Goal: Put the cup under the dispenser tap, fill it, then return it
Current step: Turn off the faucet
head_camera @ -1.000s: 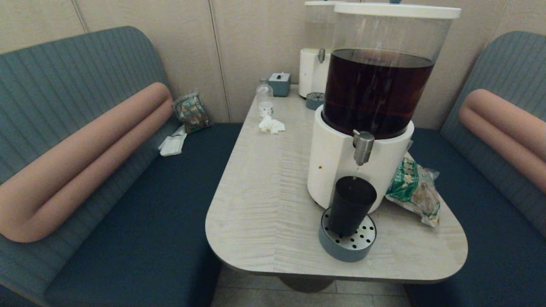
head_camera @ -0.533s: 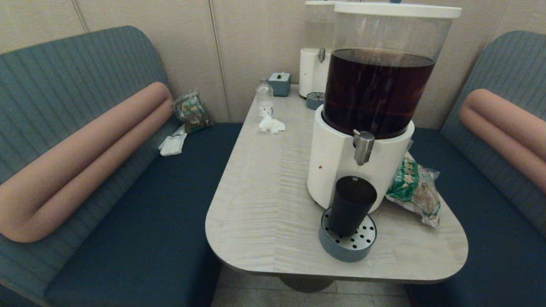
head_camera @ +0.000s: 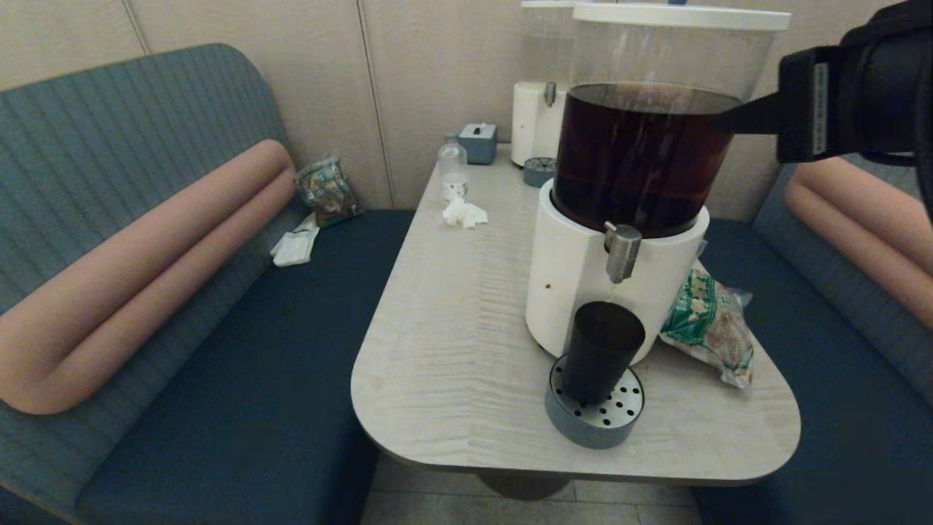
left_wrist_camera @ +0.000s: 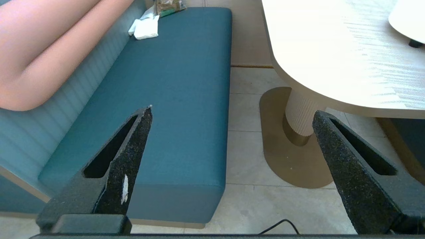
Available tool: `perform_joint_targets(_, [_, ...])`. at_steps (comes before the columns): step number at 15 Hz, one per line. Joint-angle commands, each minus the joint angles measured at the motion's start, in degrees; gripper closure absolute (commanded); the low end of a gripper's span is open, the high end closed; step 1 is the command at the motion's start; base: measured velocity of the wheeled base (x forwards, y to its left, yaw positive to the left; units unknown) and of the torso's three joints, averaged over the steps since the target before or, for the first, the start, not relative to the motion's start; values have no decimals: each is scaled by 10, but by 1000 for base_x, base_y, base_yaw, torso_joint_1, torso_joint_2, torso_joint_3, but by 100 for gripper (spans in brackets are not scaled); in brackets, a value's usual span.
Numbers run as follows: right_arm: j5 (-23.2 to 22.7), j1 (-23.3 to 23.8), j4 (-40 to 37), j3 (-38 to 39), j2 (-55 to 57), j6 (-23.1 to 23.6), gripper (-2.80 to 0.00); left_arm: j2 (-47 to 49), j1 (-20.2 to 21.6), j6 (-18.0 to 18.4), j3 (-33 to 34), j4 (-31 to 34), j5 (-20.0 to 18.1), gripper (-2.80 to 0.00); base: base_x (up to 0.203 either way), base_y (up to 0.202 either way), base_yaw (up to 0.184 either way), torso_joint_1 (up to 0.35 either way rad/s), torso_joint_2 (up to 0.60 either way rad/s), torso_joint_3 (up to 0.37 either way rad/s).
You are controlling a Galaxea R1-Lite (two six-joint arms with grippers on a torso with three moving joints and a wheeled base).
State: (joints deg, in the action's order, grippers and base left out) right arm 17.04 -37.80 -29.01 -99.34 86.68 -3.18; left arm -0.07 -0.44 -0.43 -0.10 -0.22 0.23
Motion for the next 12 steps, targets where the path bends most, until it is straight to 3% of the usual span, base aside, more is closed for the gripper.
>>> perform_joint_targets(1, [2, -30, -2, -16, 43, -21, 0, 1, 0, -1, 0, 0, 0, -280, 0, 0, 0, 0, 0, 0])
perform_joint_targets(12, [0, -39, 18, -27, 117, -68, 0, 1, 0, -1, 0, 0, 0, -280, 0, 0, 0, 0, 0, 0])
